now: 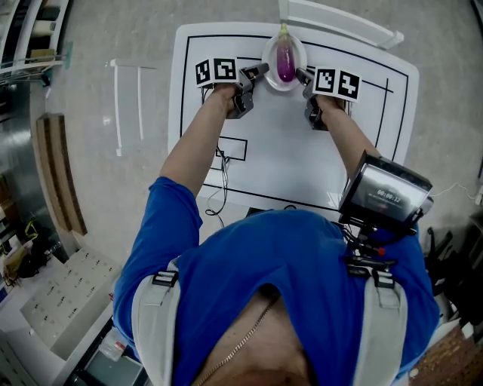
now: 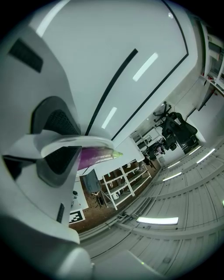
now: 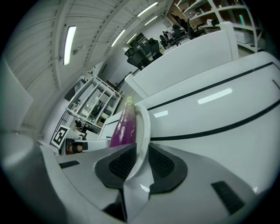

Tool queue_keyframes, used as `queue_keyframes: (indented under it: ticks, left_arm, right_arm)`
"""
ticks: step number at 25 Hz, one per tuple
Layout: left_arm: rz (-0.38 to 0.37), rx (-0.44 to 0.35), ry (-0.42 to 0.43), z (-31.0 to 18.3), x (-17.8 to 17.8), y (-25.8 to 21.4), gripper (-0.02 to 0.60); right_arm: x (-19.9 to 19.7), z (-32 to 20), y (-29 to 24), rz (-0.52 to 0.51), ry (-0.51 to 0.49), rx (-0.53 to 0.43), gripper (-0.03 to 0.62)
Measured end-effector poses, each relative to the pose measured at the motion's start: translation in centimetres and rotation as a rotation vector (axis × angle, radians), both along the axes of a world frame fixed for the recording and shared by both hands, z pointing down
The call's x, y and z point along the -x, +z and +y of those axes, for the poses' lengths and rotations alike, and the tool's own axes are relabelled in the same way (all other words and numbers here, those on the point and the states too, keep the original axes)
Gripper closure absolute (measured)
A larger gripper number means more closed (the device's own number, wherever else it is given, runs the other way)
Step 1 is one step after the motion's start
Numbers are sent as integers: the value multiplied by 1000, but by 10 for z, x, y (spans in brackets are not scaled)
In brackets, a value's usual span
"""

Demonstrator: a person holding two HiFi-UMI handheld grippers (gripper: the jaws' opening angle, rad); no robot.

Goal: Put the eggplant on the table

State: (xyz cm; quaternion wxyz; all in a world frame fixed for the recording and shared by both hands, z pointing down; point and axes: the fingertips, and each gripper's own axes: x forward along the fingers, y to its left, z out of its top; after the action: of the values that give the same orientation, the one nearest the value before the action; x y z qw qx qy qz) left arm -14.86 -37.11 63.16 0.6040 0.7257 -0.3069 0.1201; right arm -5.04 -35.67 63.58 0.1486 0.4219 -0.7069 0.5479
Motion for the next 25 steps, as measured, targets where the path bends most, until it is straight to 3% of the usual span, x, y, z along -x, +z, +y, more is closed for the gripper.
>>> queue_keyframes:
  ticks: [19,25]
  left_arm:
    - [-14,-62,-50,9,20,-15,511]
    - [-9,-117,-79,7,27,-32,511]
  right_arm:
    - [-13,9,-8,0,39,-8,513]
    - [-12,8,-21,-5,33,-39,513]
